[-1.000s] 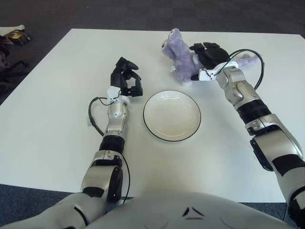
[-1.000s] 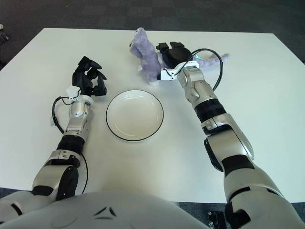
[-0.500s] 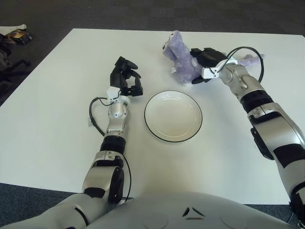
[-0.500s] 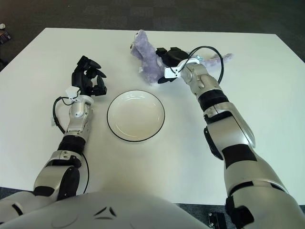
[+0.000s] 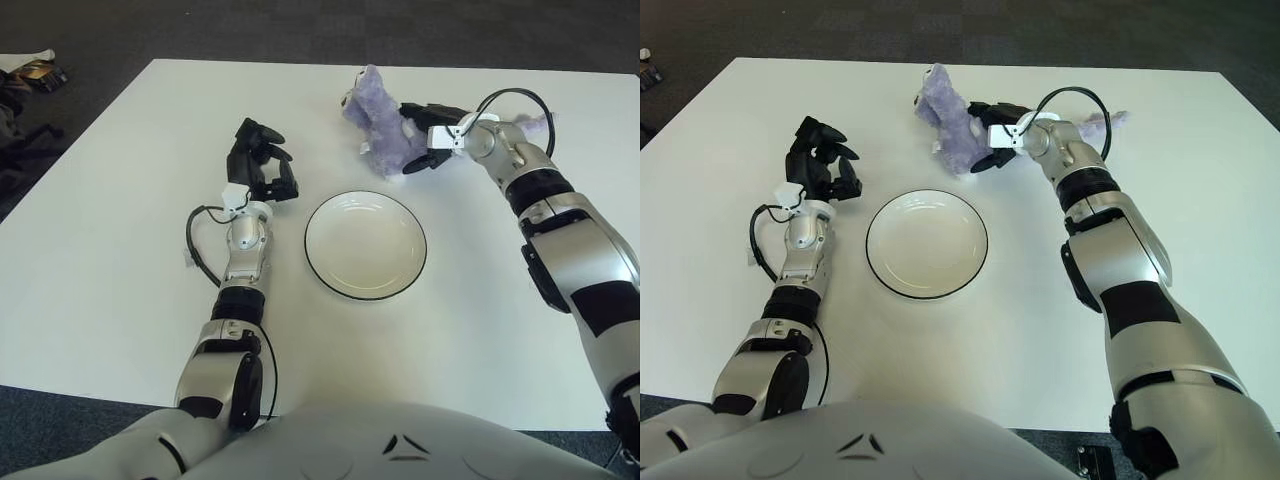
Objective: Put the doll into the plate.
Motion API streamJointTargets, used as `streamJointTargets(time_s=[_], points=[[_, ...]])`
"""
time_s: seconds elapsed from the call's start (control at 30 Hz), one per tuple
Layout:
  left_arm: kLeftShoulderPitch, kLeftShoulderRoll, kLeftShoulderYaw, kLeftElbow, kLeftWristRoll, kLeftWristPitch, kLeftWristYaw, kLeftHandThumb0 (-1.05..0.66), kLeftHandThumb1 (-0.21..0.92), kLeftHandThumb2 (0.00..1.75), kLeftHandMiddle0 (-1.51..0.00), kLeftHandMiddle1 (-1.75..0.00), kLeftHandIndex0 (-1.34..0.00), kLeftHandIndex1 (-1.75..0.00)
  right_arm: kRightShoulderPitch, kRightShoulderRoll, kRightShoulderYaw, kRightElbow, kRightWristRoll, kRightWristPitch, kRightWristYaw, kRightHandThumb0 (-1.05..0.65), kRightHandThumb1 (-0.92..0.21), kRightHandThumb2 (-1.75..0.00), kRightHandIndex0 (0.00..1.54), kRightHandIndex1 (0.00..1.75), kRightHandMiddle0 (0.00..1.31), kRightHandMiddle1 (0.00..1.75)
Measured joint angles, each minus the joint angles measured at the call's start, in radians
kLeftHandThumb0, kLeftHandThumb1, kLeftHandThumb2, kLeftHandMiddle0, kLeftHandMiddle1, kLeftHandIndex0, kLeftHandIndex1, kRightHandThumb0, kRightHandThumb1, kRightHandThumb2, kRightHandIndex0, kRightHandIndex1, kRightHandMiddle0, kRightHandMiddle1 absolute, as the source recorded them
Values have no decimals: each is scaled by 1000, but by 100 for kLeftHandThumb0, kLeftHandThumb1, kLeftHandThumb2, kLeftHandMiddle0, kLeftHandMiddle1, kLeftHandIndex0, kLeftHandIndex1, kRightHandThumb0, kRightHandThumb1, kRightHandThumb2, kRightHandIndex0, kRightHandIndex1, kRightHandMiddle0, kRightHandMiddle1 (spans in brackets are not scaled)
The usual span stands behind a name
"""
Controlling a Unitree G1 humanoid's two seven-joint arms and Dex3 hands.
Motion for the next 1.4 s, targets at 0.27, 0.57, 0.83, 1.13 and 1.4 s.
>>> streamJointTargets(time_s=[0.27, 0.57, 0.83, 1.13, 1.4], points=[[0, -3, 0, -2, 5, 0, 34, -1, 18, 148, -60, -175, -59, -175, -32, 23, 0, 29, 19, 65, 61, -99, -67, -40, 1, 33, 0, 25], [0, -6, 0, -1, 5, -8, 50, -1, 18, 148, -60, -175, -59, -175, -39, 32, 42, 40, -4, 100, 49, -96, -64, -45, 4, 35, 0, 14], [0, -9, 0, -1, 8, -18, 59, -1, 17, 149, -60, -175, -60, -175, -32, 53, 92, 44, -53, 155, -100, -79, -44, -71, 1, 71, 0, 5], [-1, -11, 0, -1, 8, -18, 66, -1, 17, 149, -61, -175, -60, -175, -25, 70, 119, 51, -72, 217, -207, -42, -17, -102, 0, 86, 0, 19], [-2, -12, 0, 1, 11, -18, 73, -1, 17, 150, -61, -175, -60, -175, -25, 87, 105, 58, -65, 266, -243, -8, 0, -123, 0, 85, 0, 59]])
